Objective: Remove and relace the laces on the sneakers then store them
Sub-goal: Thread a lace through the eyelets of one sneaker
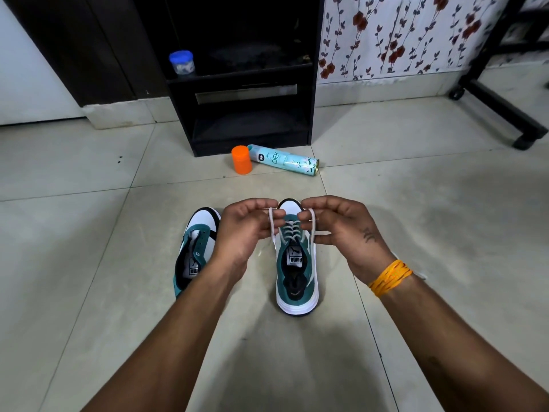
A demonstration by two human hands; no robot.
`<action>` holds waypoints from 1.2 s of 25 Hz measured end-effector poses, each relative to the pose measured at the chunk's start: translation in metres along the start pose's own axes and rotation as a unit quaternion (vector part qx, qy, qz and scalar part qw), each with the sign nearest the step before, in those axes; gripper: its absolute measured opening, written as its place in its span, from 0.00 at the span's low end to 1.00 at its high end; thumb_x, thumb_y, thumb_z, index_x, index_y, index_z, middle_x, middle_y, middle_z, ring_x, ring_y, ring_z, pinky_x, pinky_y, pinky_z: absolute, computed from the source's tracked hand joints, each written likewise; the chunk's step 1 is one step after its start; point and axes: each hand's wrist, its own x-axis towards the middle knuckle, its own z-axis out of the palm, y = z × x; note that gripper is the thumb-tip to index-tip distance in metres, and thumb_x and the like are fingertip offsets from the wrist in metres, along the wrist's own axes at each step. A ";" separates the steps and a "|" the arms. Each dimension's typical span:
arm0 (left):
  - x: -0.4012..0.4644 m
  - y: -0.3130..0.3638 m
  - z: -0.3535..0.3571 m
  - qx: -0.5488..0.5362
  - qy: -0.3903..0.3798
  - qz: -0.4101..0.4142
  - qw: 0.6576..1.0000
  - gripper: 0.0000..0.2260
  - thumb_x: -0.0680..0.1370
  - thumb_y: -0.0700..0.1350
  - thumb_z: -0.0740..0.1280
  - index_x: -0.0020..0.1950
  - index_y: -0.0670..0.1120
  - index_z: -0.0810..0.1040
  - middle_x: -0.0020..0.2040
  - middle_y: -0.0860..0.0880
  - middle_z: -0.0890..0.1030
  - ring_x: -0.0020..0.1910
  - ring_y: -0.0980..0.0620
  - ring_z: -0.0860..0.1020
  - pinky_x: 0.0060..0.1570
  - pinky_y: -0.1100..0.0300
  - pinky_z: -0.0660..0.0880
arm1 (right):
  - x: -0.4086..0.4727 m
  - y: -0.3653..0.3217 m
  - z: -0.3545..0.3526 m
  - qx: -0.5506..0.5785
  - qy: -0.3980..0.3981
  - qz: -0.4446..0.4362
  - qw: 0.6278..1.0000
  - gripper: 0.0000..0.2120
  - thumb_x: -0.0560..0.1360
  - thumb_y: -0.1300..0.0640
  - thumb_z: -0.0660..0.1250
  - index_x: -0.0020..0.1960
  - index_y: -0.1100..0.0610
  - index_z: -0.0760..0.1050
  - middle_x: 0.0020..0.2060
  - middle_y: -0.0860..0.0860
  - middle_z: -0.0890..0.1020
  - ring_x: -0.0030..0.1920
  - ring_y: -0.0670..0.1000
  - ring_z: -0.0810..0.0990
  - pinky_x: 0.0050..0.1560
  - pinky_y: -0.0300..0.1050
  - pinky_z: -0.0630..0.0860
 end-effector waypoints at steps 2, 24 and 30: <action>0.000 -0.002 0.002 0.066 0.024 0.030 0.997 0.07 0.79 0.34 0.68 0.50 0.44 0.84 0.44 0.44 0.88 0.44 0.47 0.87 0.46 0.56 0.83 | 0.003 0.003 -0.002 -0.103 0.026 -0.047 0.993 0.08 0.77 0.63 0.70 0.52 0.53 0.85 0.42 0.51 0.88 0.45 0.52 0.87 0.54 0.56 0.83; 0.001 0.018 0.017 -0.078 0.048 -0.070 0.993 0.02 0.76 0.39 0.74 0.46 0.45 0.84 0.32 0.53 0.79 0.27 0.58 0.70 0.28 0.64 0.66 | 0.024 0.007 0.024 -0.146 0.009 -0.116 0.982 0.07 0.73 0.58 0.76 0.49 0.49 0.85 0.43 0.47 0.87 0.46 0.48 0.86 0.51 0.51 0.83; 0.000 0.017 0.016 0.024 0.036 0.009 0.999 0.03 0.76 0.38 0.74 0.48 0.45 0.86 0.39 0.54 0.85 0.31 0.62 0.76 0.30 0.65 0.71 | 0.025 0.008 0.026 -0.153 0.013 -0.140 0.978 0.04 0.77 0.56 0.73 0.43 0.53 0.84 0.37 0.51 0.86 0.40 0.53 0.84 0.47 0.57 0.83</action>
